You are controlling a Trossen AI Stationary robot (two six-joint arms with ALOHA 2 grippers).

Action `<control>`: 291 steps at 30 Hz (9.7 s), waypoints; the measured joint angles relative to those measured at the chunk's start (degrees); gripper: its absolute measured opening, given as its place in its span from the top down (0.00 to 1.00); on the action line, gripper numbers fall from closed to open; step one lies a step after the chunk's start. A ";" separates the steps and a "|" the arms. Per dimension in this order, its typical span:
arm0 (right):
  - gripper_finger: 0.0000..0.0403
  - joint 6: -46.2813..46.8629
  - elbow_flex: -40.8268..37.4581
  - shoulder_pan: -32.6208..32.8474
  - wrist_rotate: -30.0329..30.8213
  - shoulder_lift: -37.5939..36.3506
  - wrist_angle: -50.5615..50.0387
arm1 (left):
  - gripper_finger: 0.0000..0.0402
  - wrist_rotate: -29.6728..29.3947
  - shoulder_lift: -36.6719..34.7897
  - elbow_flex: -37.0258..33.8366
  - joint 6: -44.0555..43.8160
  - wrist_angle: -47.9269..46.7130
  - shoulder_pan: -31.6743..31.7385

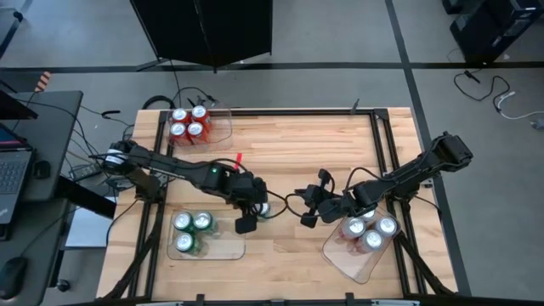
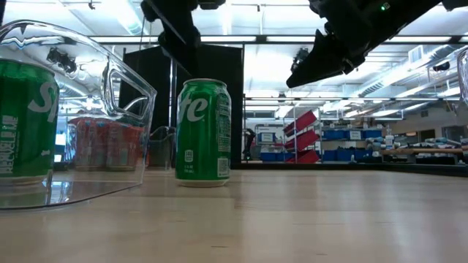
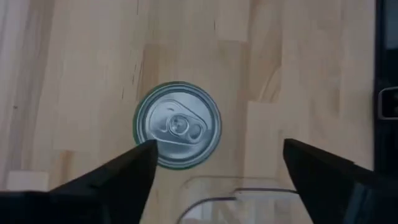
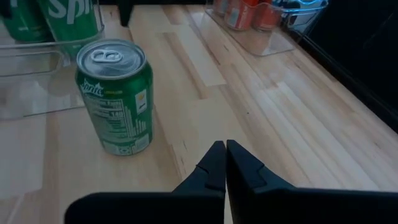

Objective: Sort soda cans
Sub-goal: Put the green soda can into the bottom right transparent bin, then adjust the green soda can in the transparent bin

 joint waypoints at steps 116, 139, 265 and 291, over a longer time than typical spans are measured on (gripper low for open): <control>1.00 0.11 0.00 0.02 -1.69 0.07 -0.96 | 0.20 1.46 -6.27 -11.32 -29.93 -16.87 -28.89; 0.95 -0.61 0.00 -2.71 -9.54 0.07 5.05 | 0.17 -2.89 -6.21 -5.81 -30.05 -22.43 -28.89; 0.86 -17.95 34.84 -8.39 -38.79 24.76 -6.24 | 1.00 -13.22 -16.65 -18.74 -33.71 0.57 -25.37; 0.92 -18.18 34.80 -5.60 -31.35 21.92 -20.11 | 0.51 5.03 -16.66 -24.68 -41.11 7.73 -12.38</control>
